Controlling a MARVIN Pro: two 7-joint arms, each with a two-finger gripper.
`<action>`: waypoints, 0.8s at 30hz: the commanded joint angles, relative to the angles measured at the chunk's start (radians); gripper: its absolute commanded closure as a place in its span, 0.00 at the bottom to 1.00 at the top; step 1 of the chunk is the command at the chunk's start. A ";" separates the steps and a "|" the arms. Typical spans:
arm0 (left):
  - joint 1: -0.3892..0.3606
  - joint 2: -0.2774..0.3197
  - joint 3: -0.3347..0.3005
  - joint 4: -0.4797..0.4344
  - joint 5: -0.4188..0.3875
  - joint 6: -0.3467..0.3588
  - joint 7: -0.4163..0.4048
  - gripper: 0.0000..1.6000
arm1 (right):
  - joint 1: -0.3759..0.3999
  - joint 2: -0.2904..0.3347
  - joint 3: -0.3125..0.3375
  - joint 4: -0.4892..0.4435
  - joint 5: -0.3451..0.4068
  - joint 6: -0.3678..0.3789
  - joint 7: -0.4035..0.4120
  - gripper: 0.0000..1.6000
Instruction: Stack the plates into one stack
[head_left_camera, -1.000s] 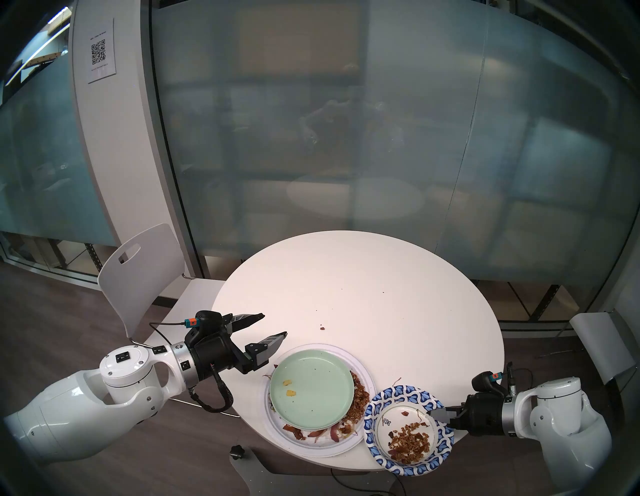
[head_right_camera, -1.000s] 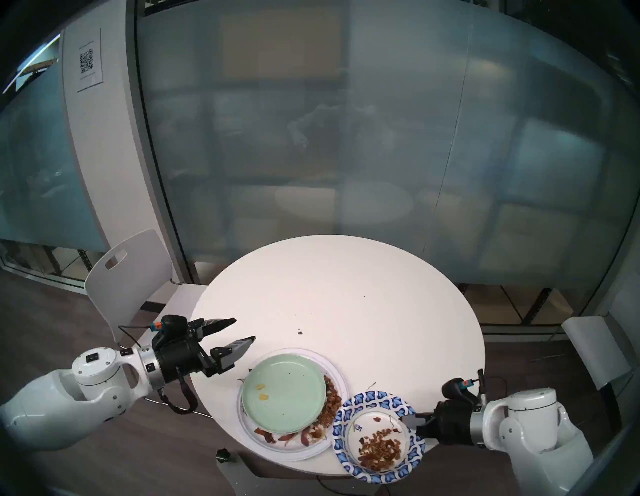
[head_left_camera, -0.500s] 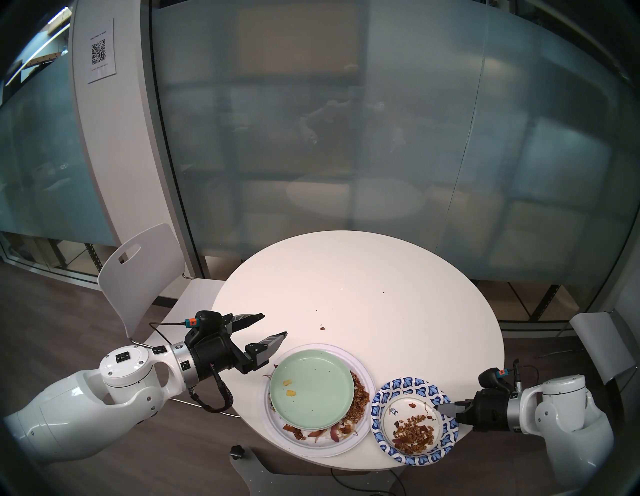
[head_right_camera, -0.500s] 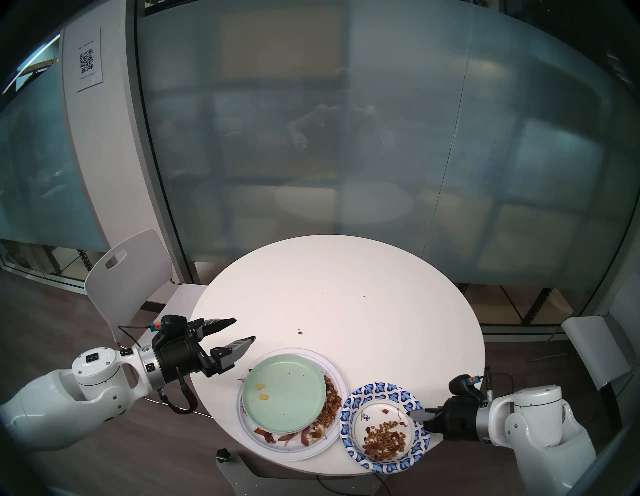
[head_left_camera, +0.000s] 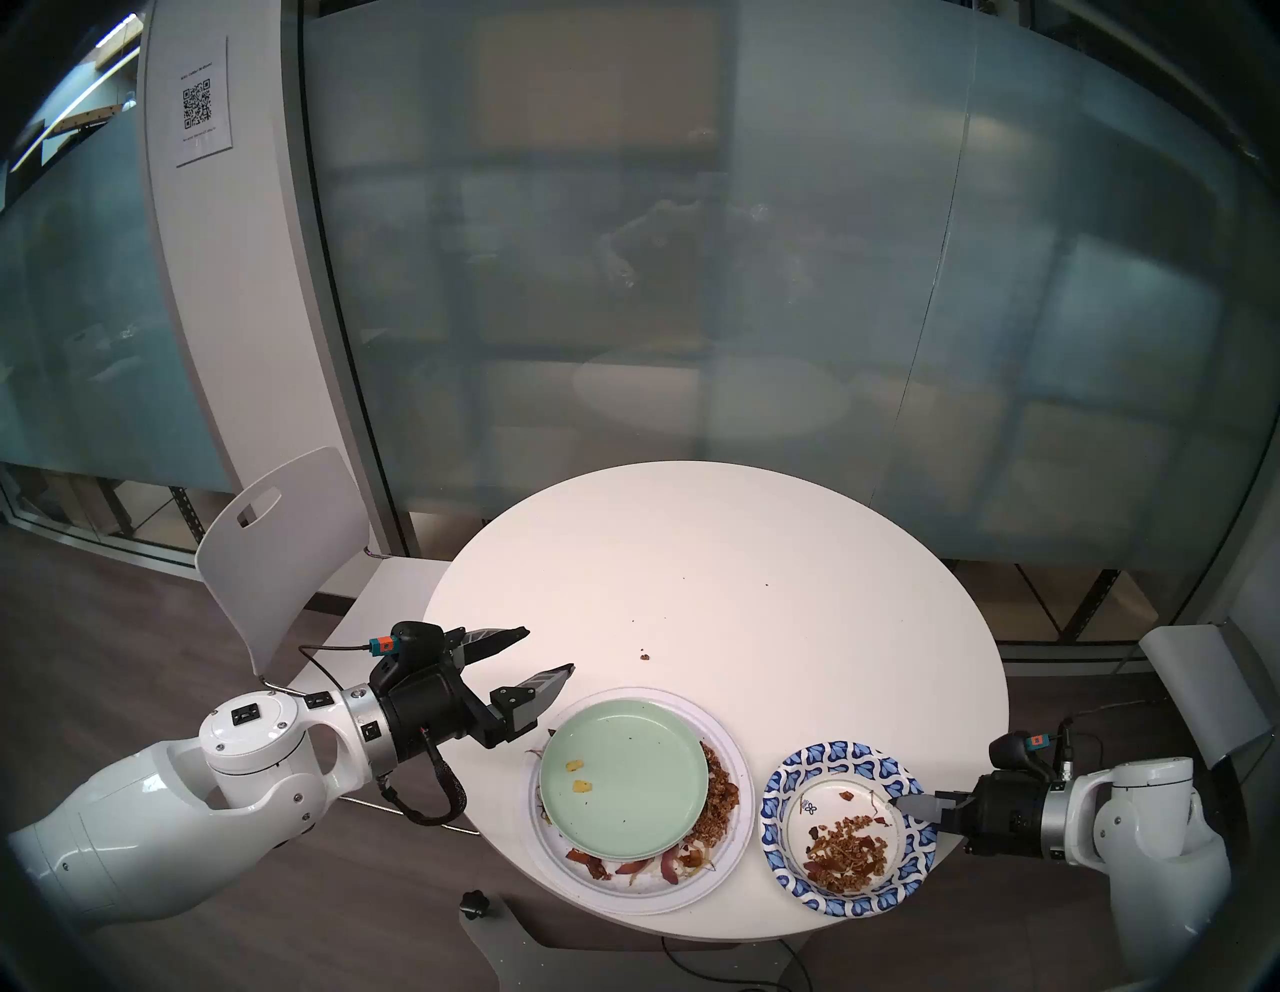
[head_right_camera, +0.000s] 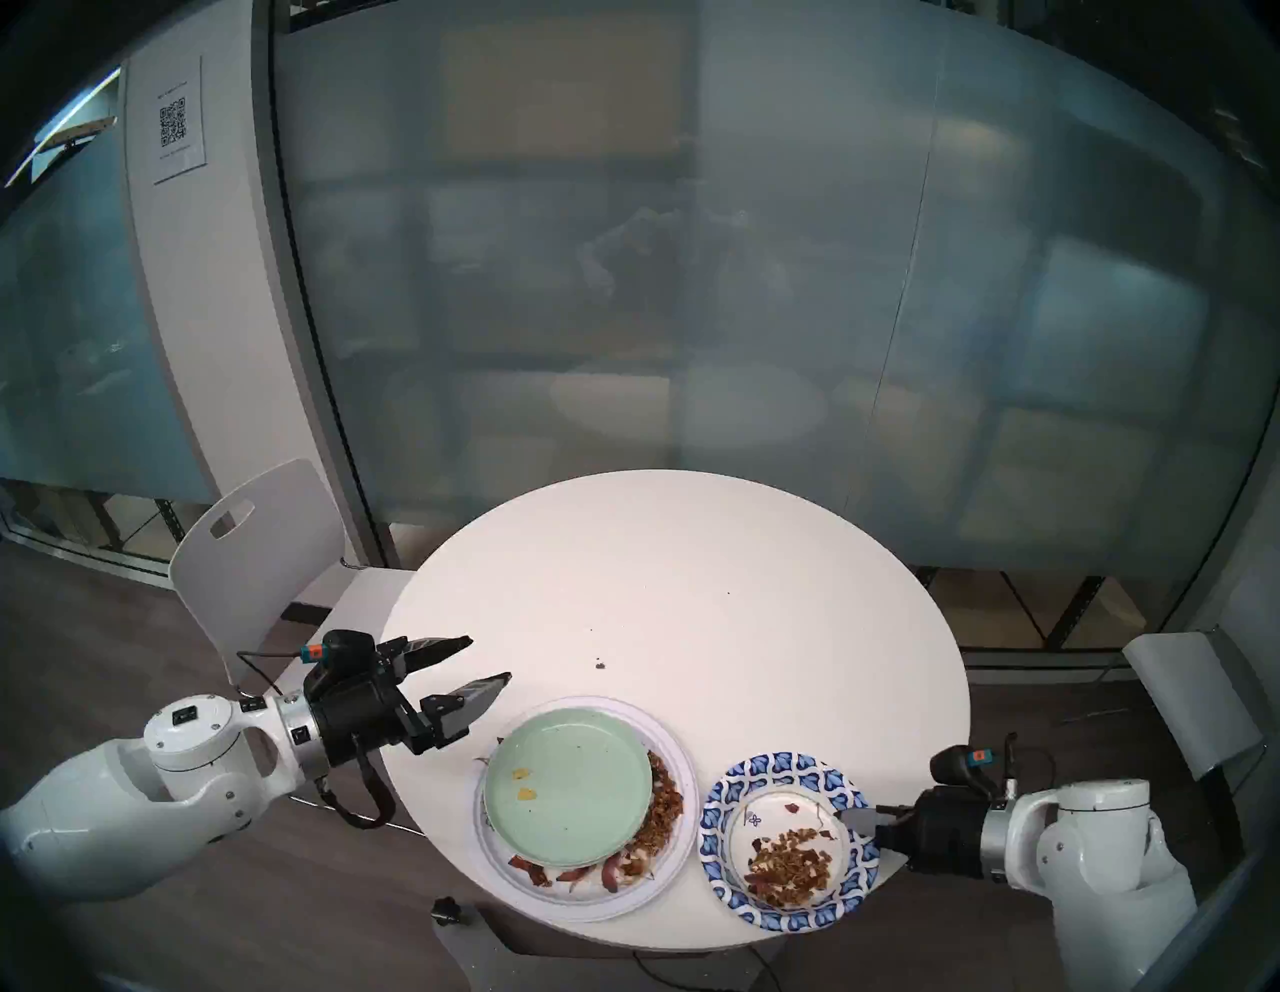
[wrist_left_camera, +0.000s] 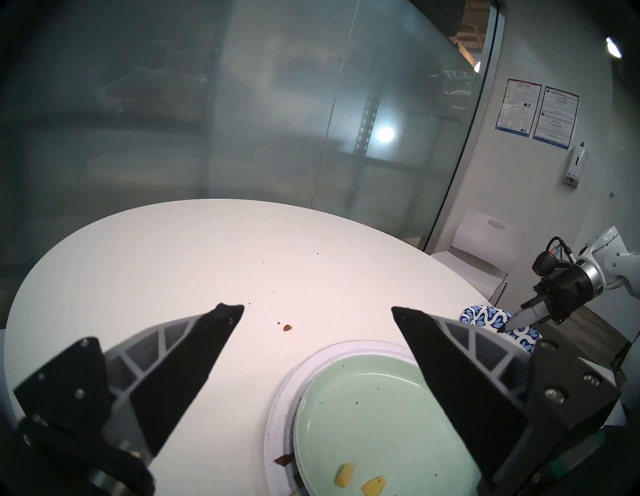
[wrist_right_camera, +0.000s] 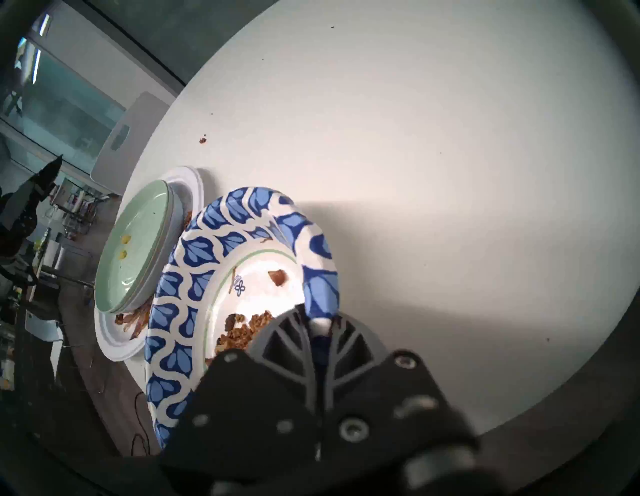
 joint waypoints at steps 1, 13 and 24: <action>-0.003 -0.001 -0.007 -0.020 0.001 -0.010 -0.001 0.00 | 0.025 -0.042 0.033 0.034 0.083 -0.002 0.062 1.00; -0.005 -0.001 -0.005 -0.019 0.000 -0.009 -0.002 0.00 | 0.126 -0.020 -0.033 0.012 0.097 0.014 0.061 1.00; -0.007 -0.001 -0.003 -0.018 -0.001 -0.008 -0.002 0.00 | 0.261 0.025 -0.160 -0.004 0.102 0.043 0.029 1.00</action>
